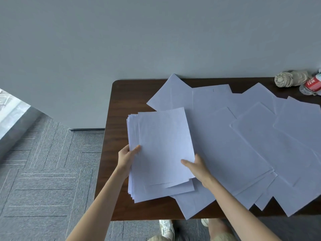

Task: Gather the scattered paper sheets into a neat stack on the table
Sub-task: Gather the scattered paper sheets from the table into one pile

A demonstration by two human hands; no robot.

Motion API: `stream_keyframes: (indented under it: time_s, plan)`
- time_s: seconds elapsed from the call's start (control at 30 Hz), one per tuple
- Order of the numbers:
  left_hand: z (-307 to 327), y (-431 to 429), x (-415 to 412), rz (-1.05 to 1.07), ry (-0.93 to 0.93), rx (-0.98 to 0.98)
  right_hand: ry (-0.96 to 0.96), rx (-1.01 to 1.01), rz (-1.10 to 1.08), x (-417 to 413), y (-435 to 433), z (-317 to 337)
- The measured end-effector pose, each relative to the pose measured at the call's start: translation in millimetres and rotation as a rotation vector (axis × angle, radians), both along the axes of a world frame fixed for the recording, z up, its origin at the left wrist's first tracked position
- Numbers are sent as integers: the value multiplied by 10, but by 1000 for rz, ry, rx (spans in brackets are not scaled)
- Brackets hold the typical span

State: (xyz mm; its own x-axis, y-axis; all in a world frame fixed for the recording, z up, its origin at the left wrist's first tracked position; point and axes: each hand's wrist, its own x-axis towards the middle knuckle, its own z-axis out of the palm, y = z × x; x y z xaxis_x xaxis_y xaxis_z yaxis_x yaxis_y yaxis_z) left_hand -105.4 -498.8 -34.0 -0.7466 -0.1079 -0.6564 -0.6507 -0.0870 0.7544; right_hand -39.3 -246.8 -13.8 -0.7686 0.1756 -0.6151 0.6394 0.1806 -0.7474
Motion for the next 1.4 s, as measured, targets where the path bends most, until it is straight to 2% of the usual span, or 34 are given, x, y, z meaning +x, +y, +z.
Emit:
stream_keyframes:
  time_s: [0.13,0.4,0.53,0.63,0.7,0.8,0.9,1.07,1.1,1.17,1.23,1.33,1.4]
  plan:
    - [-18,-1,-3,8,9,-47,54,250,-125,-93,70,-12]
    - [20,7,-42,14,-11,-79,17,274,67,-142,282,-23]
    - [57,-89,-26,-17,-95,98,-4,327,121,-125,286,-75]
    - [131,-148,20,-150,-162,271,18,320,113,-102,221,-78]
    - [177,-140,38,-245,-144,306,39,344,169,-73,166,-95]
    - [163,-100,51,-359,-74,264,64,338,228,-12,59,-123]
    - [89,-80,81,-314,-22,195,63,371,217,40,-14,-149]
    - [81,-22,157,-247,83,65,144,588,123,69,107,-112]
    - [104,-15,169,-224,92,55,144,570,71,66,149,-105]
    - [175,-13,182,-198,101,64,118,400,-39,45,215,-95]
    - [283,-34,182,-197,92,109,64,133,-94,-15,248,9]
    - [504,-52,165,-239,67,223,-77,-376,-80,-111,289,244]
    - [671,-33,130,-279,44,297,-90,-564,-61,-159,332,358]
